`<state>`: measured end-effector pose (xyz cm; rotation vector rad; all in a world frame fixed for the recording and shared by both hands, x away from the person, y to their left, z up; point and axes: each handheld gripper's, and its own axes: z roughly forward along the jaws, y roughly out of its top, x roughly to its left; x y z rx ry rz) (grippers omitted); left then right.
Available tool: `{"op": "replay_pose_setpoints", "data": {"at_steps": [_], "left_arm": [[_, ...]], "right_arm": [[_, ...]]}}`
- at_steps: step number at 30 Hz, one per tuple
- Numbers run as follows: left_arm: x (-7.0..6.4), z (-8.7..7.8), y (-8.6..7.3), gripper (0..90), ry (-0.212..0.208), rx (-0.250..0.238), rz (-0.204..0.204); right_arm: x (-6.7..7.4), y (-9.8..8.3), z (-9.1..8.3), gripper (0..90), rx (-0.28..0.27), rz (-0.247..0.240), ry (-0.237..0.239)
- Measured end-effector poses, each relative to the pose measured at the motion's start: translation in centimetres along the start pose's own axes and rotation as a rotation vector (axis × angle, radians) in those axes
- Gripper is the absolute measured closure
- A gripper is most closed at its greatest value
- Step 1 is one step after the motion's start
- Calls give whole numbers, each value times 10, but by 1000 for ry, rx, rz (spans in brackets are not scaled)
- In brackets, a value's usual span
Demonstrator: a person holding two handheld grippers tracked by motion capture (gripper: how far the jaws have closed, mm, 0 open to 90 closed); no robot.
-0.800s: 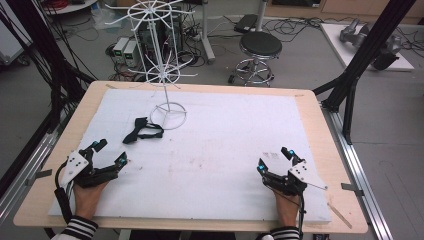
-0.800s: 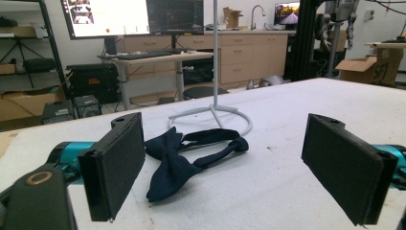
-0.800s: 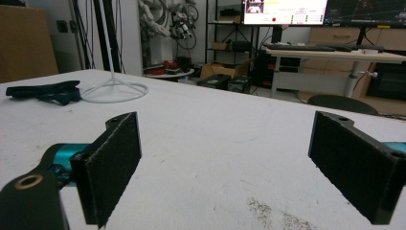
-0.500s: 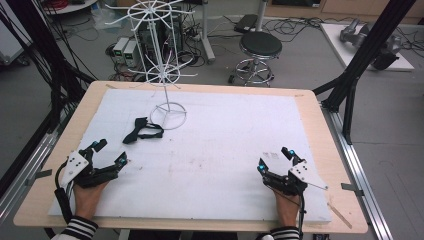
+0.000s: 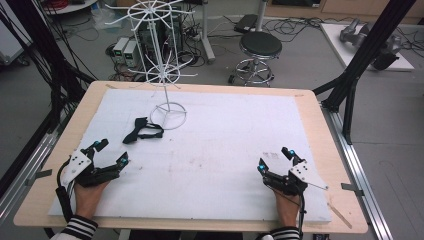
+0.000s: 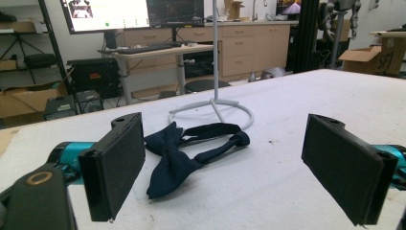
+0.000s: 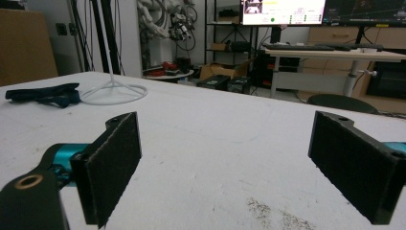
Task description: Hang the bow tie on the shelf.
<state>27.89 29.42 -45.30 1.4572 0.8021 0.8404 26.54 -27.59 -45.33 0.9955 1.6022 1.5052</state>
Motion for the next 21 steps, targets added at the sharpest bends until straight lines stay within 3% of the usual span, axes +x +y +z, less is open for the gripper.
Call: {"op": "replay_pose_setpoints", "data": {"at_steps": [7, 15, 21], "left_arm": [[1, 5, 3, 153, 0, 40, 7], [6, 12, 17, 153, 13, 82, 33], [15, 22, 31, 158, 47, 168, 46]], "right_arm": [[-1, 0, 0, 102, -3, -2, -1], [0, 0, 0, 101, -2, 11, -2], [-1, 0, 0, 101, -2, 10, 0]]}}
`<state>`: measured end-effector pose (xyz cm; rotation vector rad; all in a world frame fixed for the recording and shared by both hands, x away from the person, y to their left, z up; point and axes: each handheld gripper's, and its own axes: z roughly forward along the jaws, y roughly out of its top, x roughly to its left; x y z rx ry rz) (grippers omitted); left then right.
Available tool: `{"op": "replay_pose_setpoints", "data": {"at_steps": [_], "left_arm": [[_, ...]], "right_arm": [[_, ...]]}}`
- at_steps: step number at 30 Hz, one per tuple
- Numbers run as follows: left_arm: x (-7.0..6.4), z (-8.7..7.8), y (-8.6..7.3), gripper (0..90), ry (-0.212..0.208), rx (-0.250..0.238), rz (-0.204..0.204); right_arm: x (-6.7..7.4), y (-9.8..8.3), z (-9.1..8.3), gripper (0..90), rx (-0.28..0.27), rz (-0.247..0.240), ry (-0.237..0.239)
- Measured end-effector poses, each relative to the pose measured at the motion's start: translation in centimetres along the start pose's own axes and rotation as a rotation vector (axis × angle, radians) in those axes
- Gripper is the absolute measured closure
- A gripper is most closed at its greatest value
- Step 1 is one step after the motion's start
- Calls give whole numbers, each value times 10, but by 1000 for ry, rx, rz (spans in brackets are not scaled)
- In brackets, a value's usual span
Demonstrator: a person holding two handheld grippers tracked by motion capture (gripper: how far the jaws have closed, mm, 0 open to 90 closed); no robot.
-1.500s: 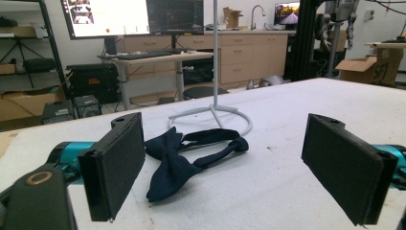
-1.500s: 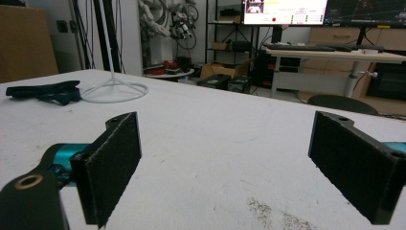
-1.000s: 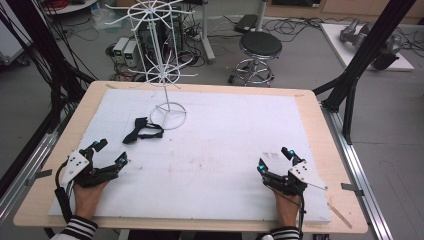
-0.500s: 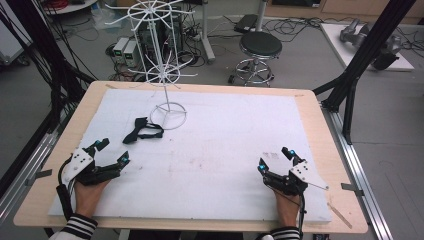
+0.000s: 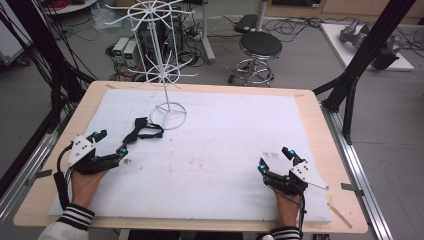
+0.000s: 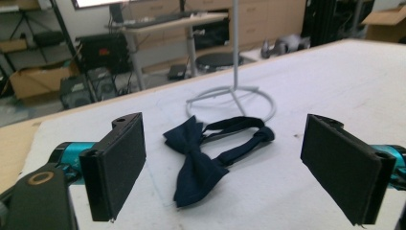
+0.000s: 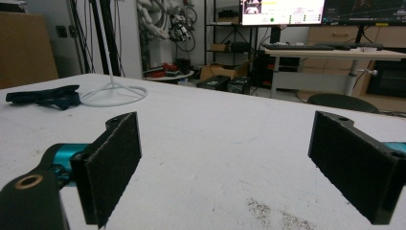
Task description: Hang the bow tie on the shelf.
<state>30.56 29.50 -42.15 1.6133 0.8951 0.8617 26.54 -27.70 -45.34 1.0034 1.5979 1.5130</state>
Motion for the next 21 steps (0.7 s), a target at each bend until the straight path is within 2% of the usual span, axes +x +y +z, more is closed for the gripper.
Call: {"op": "replay_pose_setpoints", "data": {"at_steps": [4, 9, 15, 16, 17, 21], "left_arm": [[6, 9, 10, 158, -6, 75, 12], [12, 18, 14, 159, -33, 120, 0], [16, 31, 19, 158, -46, 204, 33], [16, 34, 20, 158, -48, 222, 38], [15, 38, 21, 158, -59, 263, 54], [13, 45, 23, 158, -67, 305, 86]], "right_arm": [[0, 0, 0, 101, 0, 0, 0], [0, 0, 0, 101, 0, 0, 0], [0, 0, 0, 102, 0, 0, 0], [0, 0, 0, 101, 0, -1, -2], [0, 0, 0, 101, 0, -1, -1], [0, 0, 0, 101, 0, 0, 0]]}}
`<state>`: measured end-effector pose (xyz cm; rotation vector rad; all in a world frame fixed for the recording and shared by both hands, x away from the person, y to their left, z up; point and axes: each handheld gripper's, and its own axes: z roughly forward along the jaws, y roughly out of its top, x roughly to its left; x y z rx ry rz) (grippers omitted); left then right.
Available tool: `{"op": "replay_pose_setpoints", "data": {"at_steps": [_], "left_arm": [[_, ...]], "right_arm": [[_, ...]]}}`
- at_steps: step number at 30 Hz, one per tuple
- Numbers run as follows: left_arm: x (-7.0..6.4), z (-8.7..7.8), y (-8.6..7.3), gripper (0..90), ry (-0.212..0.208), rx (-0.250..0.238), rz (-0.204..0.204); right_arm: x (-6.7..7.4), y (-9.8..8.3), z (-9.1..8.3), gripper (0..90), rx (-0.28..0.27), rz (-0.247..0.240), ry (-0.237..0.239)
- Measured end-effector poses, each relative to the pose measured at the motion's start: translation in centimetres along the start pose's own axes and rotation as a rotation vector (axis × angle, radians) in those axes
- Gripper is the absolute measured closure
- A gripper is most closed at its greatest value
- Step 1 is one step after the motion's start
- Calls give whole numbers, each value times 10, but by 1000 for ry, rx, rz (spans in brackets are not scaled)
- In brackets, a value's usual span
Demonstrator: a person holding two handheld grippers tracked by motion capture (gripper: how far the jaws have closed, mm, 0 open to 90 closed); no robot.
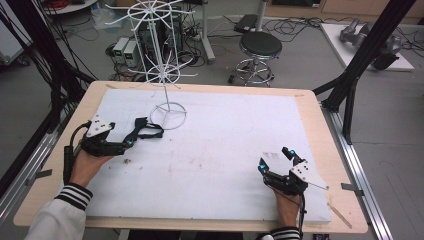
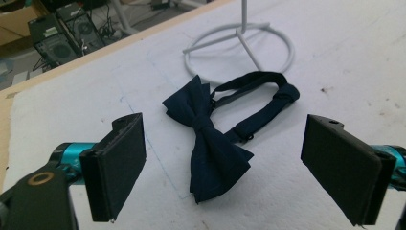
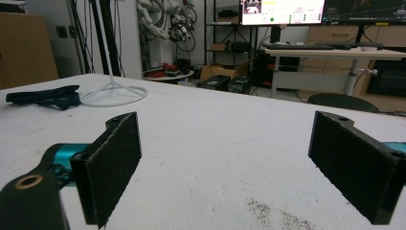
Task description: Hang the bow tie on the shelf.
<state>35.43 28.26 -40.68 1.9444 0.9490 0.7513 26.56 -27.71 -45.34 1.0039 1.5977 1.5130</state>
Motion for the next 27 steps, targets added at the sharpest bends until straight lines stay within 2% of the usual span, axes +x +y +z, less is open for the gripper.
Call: {"op": "replay_pose_setpoints", "data": {"at_steps": [11, 22, 27], "left_arm": [[0, 19, 10, 163, 2, 141, 6], [0, 38, 9, 186, 1, 247, 22], [2, 43, 10, 209, 1, 278, 7]], "right_arm": [[0, 0, 0, 101, -1, 2, 1], [-1, 0, 0, 101, -5, -4, 1], [0, 0, 0, 101, -1, 3, 1]]}}
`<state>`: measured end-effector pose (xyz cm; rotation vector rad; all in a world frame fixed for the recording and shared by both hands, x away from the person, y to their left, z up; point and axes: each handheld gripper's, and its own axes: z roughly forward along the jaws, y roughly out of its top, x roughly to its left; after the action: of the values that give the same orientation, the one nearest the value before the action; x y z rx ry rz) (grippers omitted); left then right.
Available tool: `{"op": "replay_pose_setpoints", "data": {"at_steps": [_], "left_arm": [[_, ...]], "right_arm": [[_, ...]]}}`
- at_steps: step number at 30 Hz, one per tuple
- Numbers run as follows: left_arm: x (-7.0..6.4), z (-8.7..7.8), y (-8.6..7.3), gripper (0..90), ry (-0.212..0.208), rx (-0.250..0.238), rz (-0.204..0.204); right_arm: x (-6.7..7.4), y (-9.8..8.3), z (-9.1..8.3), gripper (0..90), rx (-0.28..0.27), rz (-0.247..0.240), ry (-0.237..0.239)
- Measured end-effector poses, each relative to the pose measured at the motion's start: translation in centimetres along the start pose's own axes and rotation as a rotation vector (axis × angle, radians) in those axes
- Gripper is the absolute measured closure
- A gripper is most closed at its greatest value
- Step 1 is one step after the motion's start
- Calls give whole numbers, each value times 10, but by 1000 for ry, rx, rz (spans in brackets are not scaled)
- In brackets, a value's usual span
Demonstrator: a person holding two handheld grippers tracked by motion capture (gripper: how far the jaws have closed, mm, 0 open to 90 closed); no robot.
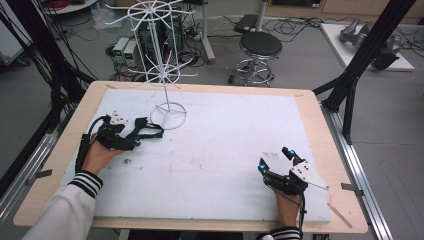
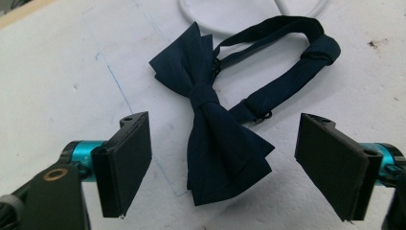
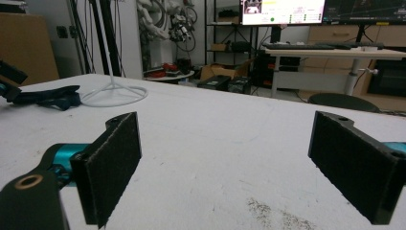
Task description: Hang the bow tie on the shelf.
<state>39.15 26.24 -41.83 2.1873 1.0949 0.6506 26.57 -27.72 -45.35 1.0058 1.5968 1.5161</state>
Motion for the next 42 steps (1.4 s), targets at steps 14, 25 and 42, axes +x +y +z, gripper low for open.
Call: {"op": "replay_pose_setpoints", "data": {"at_steps": [14, 25, 42], "left_arm": [[5, 12, 3, 277, -1, 89, -24], [7, 15, 7, 407, -23, 132, -38], [9, 14, 8, 771, -7, 160, -93]], "right_arm": [[0, 0, 0, 102, -3, 4, -1], [-1, 0, 0, 101, -1, 11, -2], [-1, 0, 0, 101, -1, 13, 0]]}}
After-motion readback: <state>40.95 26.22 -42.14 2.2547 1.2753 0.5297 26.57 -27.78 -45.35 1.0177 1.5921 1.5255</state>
